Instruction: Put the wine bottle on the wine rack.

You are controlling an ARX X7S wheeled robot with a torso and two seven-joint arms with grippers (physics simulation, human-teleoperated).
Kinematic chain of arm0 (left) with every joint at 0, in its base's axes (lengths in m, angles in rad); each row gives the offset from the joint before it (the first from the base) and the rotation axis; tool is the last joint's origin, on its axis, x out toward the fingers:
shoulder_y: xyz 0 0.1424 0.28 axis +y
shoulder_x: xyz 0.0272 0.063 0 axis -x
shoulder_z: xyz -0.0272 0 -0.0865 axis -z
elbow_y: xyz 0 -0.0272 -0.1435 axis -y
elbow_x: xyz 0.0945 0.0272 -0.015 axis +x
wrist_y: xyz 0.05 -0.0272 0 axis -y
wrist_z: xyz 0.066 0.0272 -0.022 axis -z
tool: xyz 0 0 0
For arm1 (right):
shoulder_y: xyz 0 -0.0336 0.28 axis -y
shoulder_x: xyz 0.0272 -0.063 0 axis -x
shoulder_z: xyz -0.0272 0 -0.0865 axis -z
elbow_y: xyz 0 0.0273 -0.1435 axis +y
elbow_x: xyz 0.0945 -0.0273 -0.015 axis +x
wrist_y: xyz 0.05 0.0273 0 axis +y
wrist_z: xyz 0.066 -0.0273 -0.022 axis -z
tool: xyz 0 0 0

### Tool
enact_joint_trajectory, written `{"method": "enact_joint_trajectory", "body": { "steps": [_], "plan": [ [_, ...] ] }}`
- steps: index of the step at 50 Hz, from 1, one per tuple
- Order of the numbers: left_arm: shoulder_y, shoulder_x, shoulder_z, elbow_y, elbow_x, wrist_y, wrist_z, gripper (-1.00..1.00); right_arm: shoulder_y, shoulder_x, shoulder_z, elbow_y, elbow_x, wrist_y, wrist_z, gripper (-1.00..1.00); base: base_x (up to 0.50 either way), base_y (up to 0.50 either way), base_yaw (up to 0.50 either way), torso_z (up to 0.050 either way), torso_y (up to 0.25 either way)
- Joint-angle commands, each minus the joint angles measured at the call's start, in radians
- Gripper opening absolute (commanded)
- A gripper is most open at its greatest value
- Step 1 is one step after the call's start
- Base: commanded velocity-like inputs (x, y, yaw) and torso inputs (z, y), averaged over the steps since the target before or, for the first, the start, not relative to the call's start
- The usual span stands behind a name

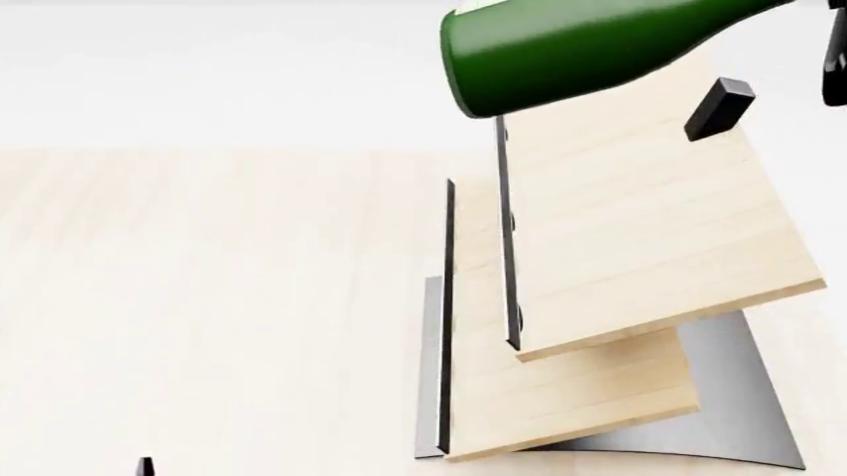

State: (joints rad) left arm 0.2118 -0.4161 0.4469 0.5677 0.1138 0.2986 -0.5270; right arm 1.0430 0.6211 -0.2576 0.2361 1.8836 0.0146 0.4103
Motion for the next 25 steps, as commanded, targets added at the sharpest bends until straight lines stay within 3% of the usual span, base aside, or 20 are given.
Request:
{"method": "enact_joint_trajectory", "body": {
  "steps": [1,25],
  "plan": [
    [-0.004,0.000,0.007,-0.005,0.003,-0.003,0.000,1.00,0.008,0.039,0.022,0.035,-0.008,0.043,-0.028,-1.00,0.00,0.00,0.00,0.000,0.000],
    [-0.007,0.000,0.015,-0.007,0.010,-0.011,-0.002,1.00,0.009,0.091,-0.006,0.077,0.032,0.162,-0.086,-1.00,0.00,0.00,0.00,0.000,0.001]
  ]
}}
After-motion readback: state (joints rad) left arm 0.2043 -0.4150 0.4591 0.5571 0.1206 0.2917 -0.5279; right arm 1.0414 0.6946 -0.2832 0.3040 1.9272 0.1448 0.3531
